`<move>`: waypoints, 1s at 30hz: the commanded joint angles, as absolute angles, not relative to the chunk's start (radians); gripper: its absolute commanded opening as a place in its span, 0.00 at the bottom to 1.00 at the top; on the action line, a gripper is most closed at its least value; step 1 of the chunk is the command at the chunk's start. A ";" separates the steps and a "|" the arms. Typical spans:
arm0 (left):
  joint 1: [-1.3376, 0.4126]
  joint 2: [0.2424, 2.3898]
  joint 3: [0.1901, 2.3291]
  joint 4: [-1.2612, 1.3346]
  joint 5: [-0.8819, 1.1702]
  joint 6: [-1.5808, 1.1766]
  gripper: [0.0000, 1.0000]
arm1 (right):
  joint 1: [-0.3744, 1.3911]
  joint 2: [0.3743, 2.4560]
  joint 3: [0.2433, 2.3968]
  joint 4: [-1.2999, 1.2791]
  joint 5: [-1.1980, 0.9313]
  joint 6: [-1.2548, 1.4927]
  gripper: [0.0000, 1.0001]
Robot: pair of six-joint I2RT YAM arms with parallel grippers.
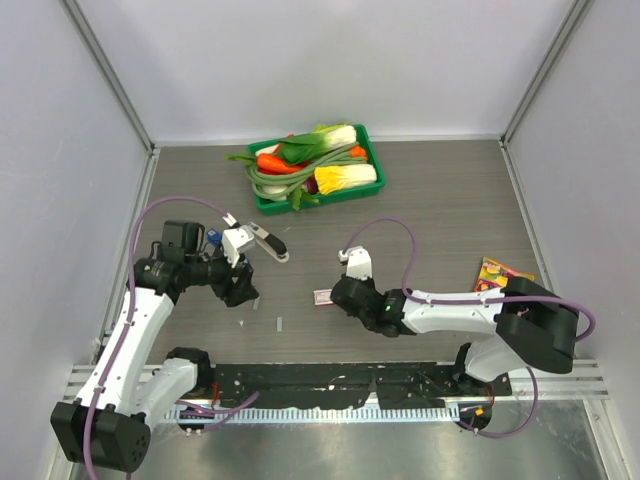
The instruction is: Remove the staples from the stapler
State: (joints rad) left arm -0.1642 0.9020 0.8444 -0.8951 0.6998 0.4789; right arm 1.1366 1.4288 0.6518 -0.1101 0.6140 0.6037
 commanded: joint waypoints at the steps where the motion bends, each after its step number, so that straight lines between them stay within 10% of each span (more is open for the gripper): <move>1: -0.170 0.900 0.861 -0.894 0.709 0.485 0.69 | 1.137 1.428 0.643 -0.072 0.609 0.612 0.11; 30: -0.170 0.896 0.862 -0.897 0.712 0.483 0.69 | 1.031 1.374 0.632 -0.075 0.588 0.549 0.14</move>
